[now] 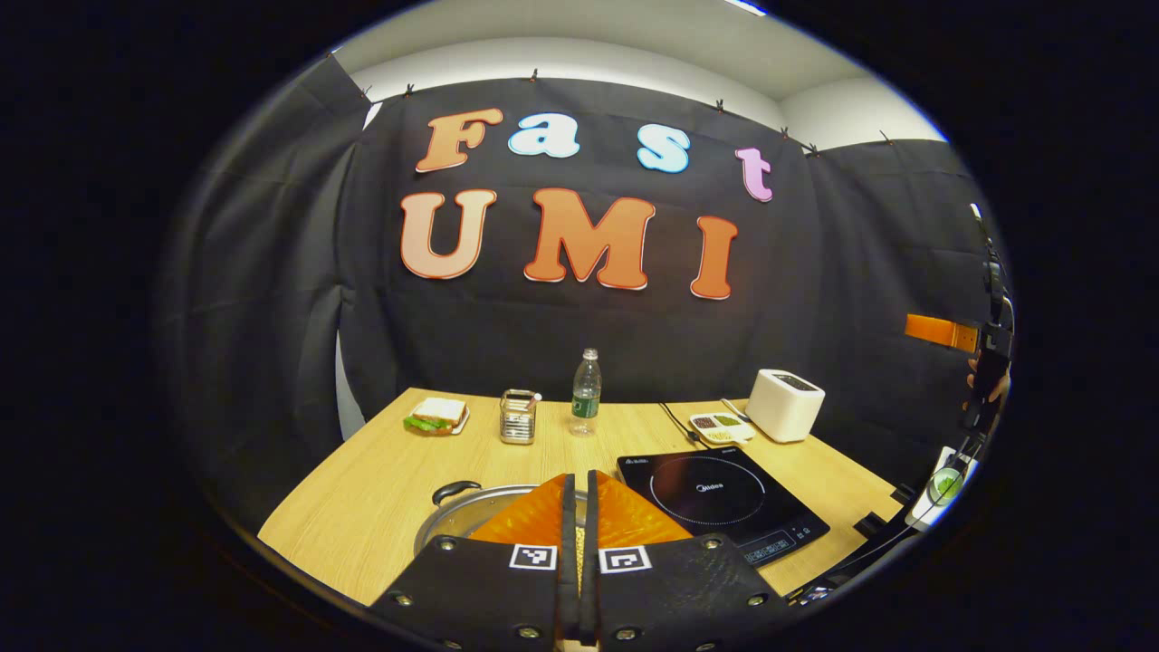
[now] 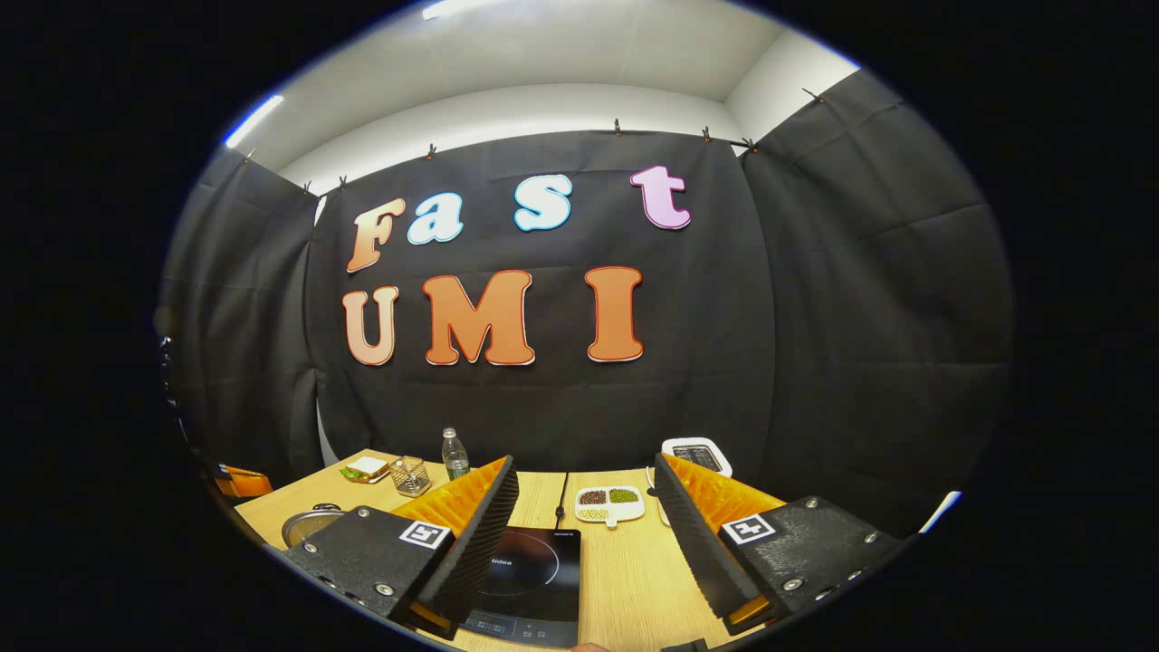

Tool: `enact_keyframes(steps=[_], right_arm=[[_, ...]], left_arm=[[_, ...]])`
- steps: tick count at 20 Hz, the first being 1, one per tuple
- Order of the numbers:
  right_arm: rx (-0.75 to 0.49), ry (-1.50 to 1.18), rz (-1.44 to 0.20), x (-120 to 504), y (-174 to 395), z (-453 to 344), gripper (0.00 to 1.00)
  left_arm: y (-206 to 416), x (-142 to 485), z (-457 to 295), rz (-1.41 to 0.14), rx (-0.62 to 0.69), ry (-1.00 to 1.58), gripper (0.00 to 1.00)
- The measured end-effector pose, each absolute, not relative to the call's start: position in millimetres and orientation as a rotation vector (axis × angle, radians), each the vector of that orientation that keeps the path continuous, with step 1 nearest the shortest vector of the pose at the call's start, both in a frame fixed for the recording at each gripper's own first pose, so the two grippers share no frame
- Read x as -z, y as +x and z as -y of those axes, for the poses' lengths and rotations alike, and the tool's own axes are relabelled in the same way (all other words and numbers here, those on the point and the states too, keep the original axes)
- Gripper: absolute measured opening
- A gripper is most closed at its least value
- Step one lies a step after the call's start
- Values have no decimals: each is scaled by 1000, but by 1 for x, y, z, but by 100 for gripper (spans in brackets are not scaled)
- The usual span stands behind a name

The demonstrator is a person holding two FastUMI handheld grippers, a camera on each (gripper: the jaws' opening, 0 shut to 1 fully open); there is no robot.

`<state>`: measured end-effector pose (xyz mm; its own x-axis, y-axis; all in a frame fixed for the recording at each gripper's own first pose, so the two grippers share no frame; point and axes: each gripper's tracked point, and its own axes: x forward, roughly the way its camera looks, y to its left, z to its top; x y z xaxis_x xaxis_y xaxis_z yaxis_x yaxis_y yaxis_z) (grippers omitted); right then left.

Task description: First push the handle of the pot to place it horizontally, then grasp the pot with both hands and set it on the induction cooktop.

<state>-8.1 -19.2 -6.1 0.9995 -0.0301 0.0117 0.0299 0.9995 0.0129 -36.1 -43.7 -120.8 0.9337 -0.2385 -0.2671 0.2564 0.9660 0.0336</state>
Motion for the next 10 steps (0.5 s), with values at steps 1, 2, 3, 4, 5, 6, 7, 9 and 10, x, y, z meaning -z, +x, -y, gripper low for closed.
enact_keyframes(steps=[1,2,3,4,5,6,7,9,10], right_arm=[[30,14,10,7,-7,18,93],[30,14,8,9,-6,18,93],[28,12,4,11,-6,17,93],[29,11,1,12,-5,16,94],[29,11,-2,14,-4,16,94],[28,12,-4,15,-3,15,94],[26,13,-7,17,-2,14,94],[24,11,-13,20,-1,12,93],[23,9,-17,23,0,11,94]], left_arm=[[-37,127,44,-283,257,69,2],[-38,135,44,-298,258,74,2],[-40,141,44,-315,263,79,2],[-40,150,45,-332,268,82,2],[-42,158,46,-352,276,83,2],[-45,168,49,-373,284,86,2],[-48,176,50,-392,292,92,2],[-55,191,53,-426,310,106,2],[-59,197,54,-442,320,110,2]])
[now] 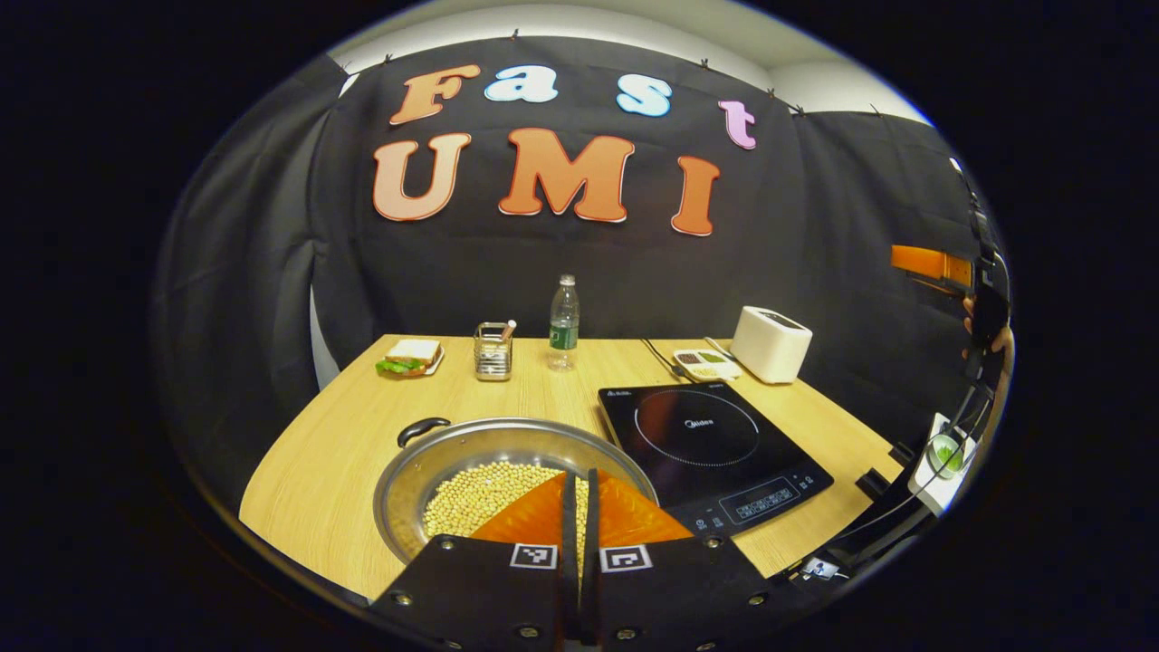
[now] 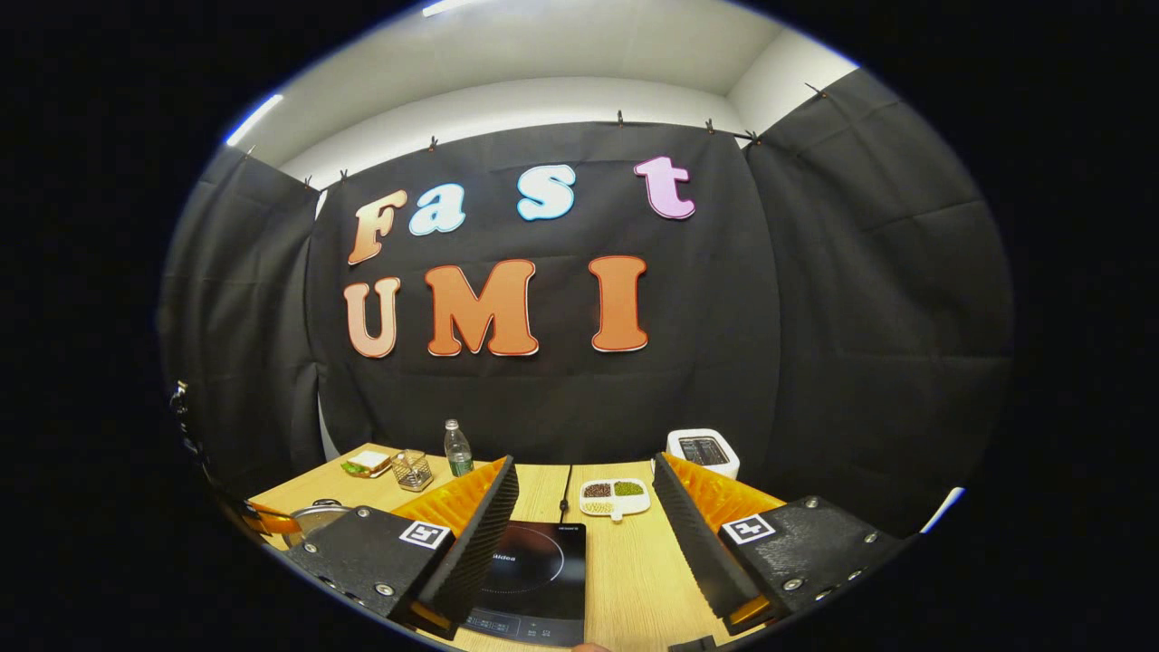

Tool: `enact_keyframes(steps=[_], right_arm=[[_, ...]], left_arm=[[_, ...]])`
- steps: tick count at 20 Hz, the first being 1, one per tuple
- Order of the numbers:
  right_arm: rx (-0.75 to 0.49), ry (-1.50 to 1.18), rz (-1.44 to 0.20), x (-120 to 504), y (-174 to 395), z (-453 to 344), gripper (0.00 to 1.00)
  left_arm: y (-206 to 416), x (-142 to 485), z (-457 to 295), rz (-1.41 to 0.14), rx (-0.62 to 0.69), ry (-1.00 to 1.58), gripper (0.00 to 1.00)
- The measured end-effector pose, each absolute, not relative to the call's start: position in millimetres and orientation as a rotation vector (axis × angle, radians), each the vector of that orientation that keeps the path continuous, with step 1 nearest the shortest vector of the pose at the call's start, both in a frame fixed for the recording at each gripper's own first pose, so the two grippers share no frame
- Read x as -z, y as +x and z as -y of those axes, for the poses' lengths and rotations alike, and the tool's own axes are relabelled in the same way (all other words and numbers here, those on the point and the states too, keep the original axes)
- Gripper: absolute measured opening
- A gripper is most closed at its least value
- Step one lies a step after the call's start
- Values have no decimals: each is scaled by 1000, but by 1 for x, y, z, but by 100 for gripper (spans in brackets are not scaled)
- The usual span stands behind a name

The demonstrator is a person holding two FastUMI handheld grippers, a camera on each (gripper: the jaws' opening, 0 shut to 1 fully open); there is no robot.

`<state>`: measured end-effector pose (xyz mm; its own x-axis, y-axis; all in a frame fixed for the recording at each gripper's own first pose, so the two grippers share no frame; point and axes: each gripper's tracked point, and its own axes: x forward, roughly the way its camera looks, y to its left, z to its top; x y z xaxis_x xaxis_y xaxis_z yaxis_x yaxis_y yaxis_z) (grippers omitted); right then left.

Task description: First push the handle of the pot to place it horizontally, then grasp the pot with both hands and set it on the induction cooktop.

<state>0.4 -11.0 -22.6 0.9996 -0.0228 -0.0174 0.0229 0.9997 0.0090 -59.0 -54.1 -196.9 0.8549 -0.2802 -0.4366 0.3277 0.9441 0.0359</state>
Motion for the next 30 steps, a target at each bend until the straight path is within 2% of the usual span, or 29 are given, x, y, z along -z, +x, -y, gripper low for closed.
enact_keyframes(steps=[19,24,30], right_arm=[[6,20,-49,40,-2,7,94],[14,26,-58,46,-2,12,94],[28,21,-83,57,0,21,94]], left_arm=[[-159,297,53,-725,410,186,2],[-159,326,61,-777,422,207,2],[-143,329,69,-771,419,190,2]])
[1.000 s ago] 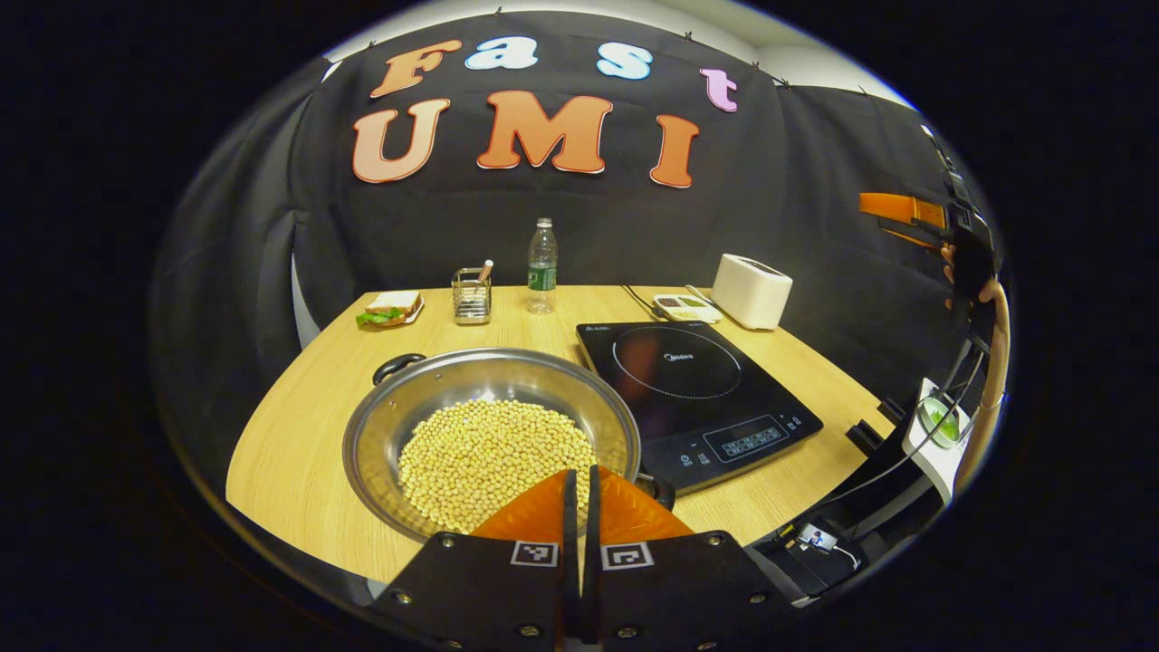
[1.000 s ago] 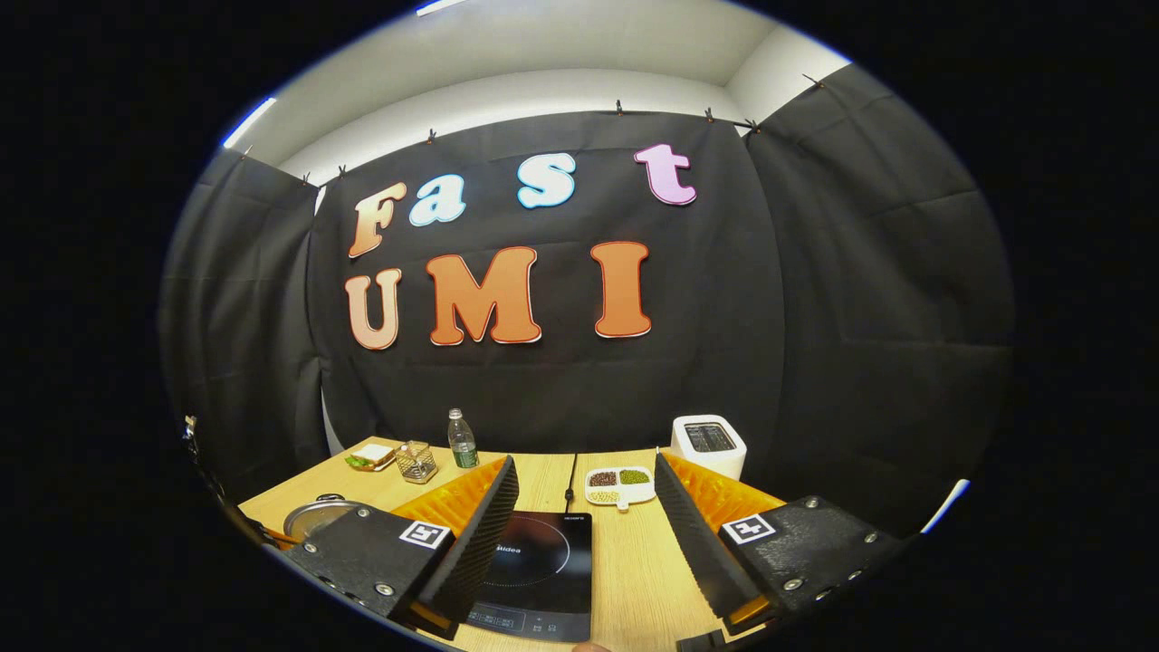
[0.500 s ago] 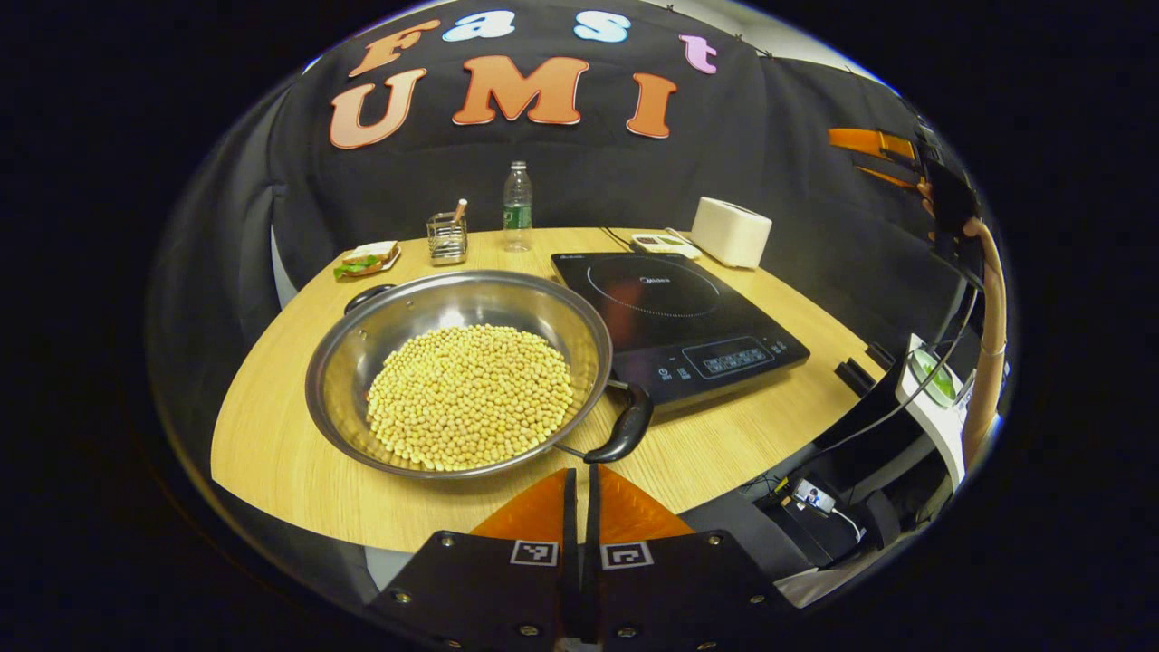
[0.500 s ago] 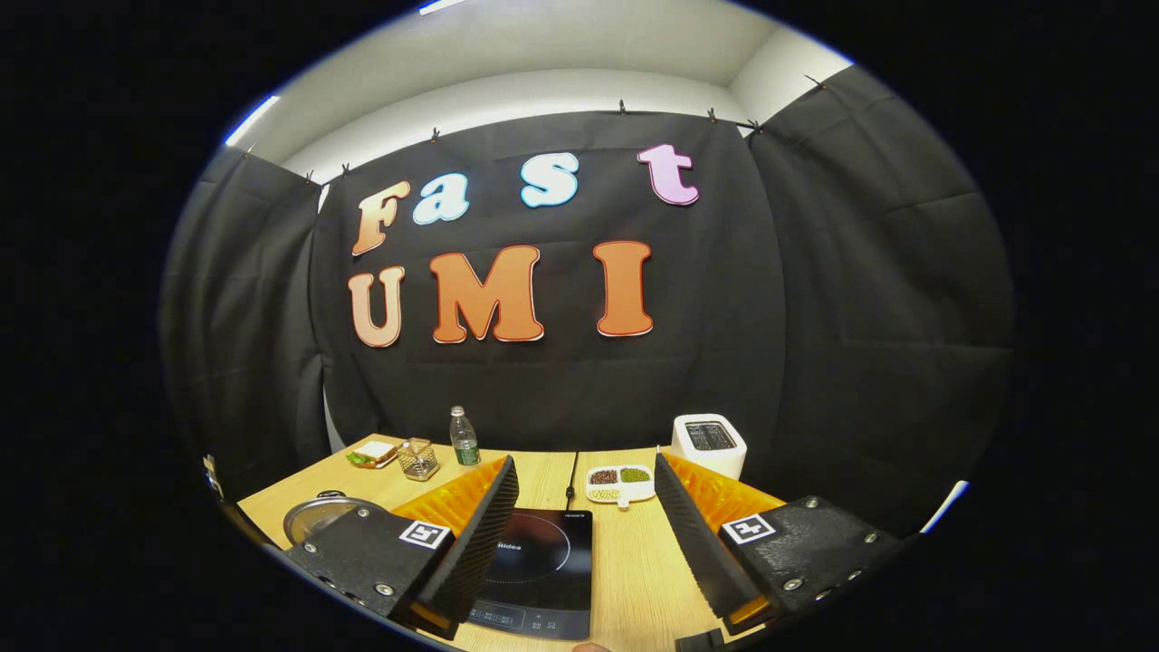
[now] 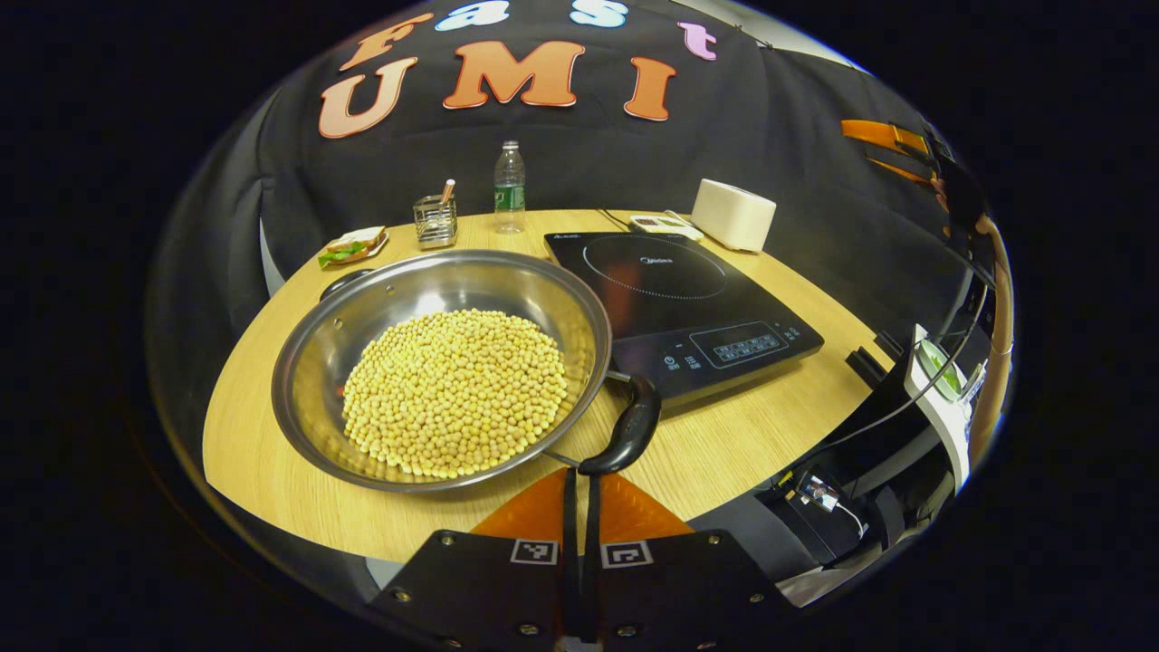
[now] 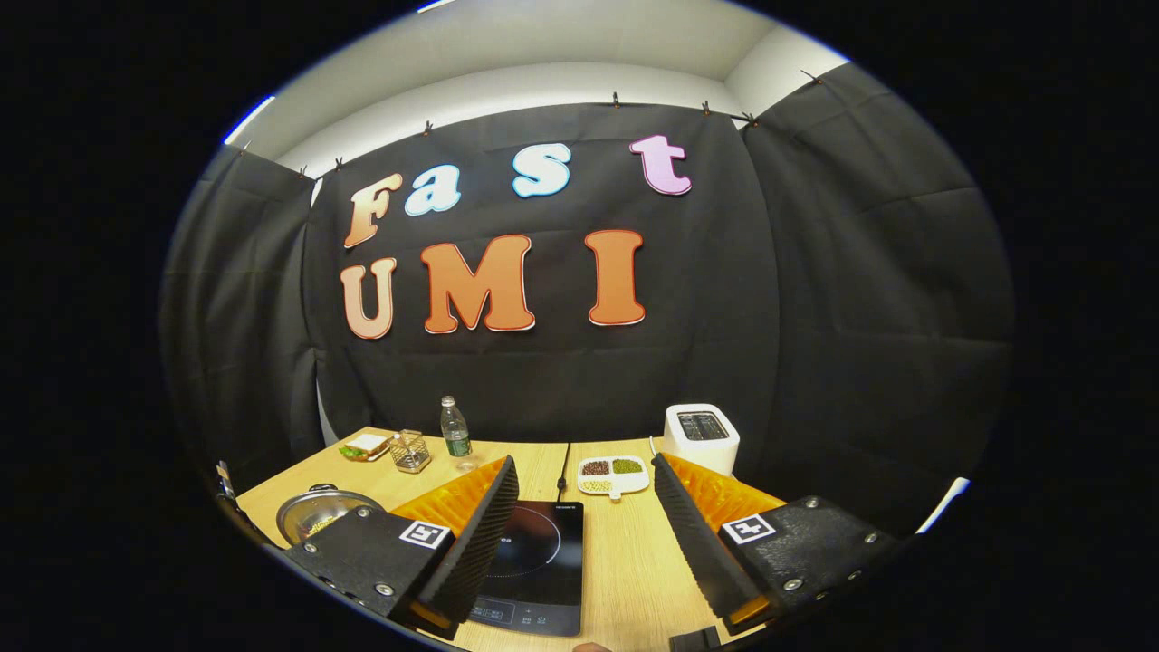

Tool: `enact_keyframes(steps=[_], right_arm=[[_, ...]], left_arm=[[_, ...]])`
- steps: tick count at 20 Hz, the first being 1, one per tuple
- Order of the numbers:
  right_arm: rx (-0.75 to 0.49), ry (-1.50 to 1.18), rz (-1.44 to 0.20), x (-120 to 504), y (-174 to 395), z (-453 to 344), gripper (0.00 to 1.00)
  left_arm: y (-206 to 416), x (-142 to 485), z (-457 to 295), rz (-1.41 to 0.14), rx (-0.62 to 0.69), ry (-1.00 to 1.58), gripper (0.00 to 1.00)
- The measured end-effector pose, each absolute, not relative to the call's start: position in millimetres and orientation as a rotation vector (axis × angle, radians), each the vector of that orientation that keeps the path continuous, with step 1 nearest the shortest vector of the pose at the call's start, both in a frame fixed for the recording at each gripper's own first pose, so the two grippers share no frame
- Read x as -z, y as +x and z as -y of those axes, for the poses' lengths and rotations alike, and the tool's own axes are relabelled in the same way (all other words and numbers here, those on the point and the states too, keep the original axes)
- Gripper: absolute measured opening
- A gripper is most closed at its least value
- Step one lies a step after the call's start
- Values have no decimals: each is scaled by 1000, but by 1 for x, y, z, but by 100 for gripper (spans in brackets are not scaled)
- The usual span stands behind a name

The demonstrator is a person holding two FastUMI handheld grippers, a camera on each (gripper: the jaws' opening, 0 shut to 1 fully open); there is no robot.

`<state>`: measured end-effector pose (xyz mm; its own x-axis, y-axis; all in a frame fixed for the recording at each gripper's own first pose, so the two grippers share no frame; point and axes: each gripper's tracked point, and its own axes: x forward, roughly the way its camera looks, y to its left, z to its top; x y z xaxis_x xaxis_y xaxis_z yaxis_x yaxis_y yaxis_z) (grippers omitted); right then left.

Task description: First push the handle of the pot to place it horizontally, then grasp the pot with both hands and set it on the induction cooktop.

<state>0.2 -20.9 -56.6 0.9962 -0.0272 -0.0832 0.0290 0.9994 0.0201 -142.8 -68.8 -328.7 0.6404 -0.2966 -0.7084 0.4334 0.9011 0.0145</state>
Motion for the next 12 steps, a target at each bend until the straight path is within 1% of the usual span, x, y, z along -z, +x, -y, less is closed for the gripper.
enact_keyframes(steps=[12], right_arm=[[38,19,-90,61,-2,29,94]], left_arm=[[-121,335,92,-762,458,182,3]])
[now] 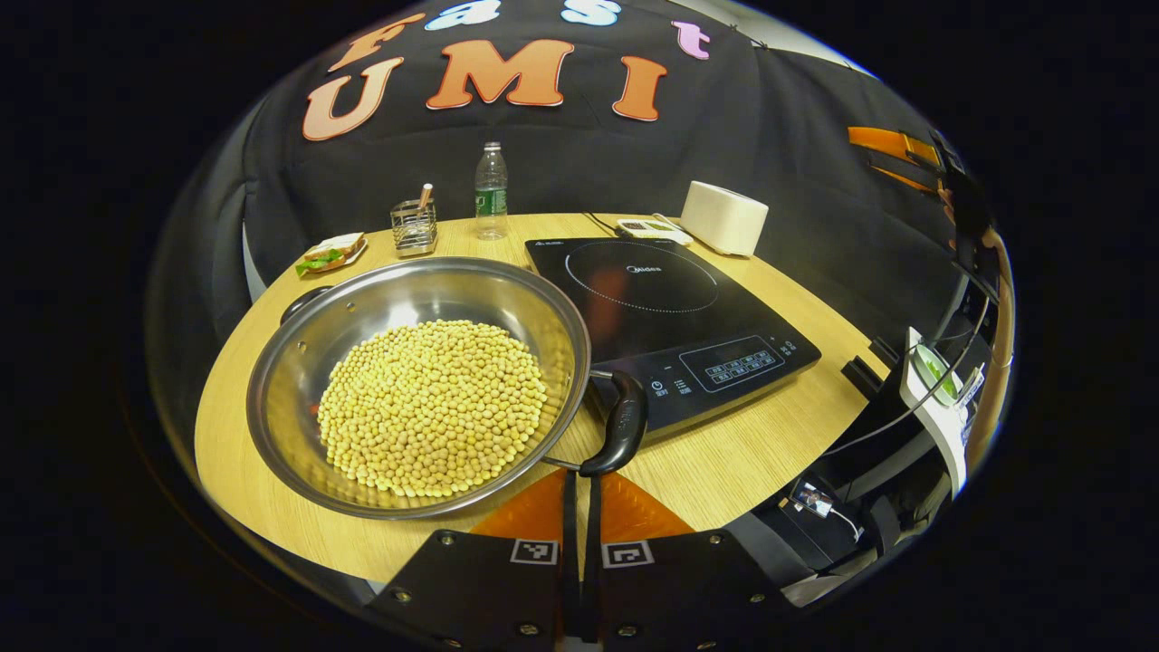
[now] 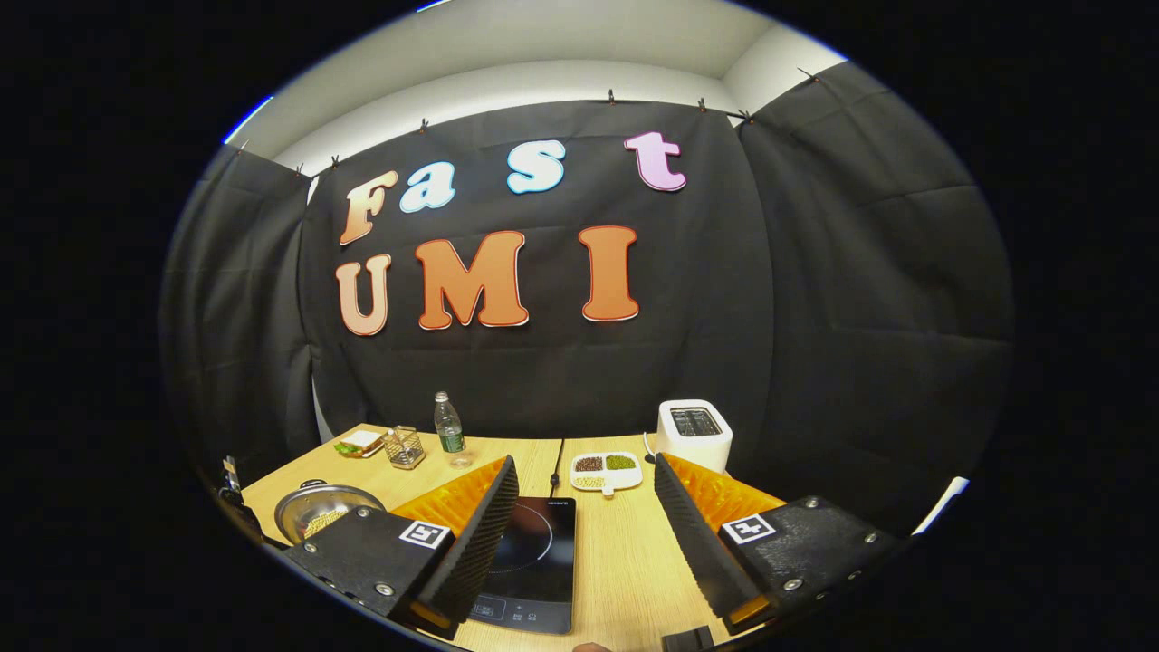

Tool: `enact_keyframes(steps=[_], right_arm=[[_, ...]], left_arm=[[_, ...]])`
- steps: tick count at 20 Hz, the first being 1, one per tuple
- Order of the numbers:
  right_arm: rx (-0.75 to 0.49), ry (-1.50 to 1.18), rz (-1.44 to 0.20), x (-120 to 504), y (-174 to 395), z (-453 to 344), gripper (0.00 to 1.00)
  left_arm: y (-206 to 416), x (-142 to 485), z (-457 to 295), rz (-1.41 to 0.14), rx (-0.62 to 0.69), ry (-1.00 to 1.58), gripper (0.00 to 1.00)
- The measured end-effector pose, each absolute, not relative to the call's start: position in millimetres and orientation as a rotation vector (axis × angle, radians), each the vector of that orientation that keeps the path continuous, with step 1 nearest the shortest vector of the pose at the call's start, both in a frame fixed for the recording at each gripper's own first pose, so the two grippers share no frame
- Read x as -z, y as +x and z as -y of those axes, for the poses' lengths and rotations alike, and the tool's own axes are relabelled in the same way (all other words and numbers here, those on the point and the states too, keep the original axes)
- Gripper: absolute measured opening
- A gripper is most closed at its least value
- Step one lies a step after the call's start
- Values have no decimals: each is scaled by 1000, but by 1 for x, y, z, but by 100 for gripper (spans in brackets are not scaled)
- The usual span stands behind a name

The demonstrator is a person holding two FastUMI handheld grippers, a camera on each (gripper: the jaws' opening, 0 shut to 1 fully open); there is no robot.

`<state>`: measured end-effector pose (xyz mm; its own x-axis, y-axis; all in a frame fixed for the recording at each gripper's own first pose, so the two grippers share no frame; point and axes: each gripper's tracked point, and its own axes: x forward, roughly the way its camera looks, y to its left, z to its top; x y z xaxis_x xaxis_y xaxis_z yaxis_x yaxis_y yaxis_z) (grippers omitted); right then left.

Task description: First push the handle of the pot to place it horizontally, then grasp the pot with both hands and set it on the induction cooktop.

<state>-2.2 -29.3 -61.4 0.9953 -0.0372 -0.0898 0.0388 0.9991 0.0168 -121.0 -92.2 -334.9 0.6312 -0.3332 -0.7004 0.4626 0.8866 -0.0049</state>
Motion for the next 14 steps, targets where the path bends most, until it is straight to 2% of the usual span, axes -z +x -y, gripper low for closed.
enact_keyframes(steps=[14], right_arm=[[63,23,-122,81,5,48,94]], left_arm=[[-94,341,114,-765,495,147,2]])
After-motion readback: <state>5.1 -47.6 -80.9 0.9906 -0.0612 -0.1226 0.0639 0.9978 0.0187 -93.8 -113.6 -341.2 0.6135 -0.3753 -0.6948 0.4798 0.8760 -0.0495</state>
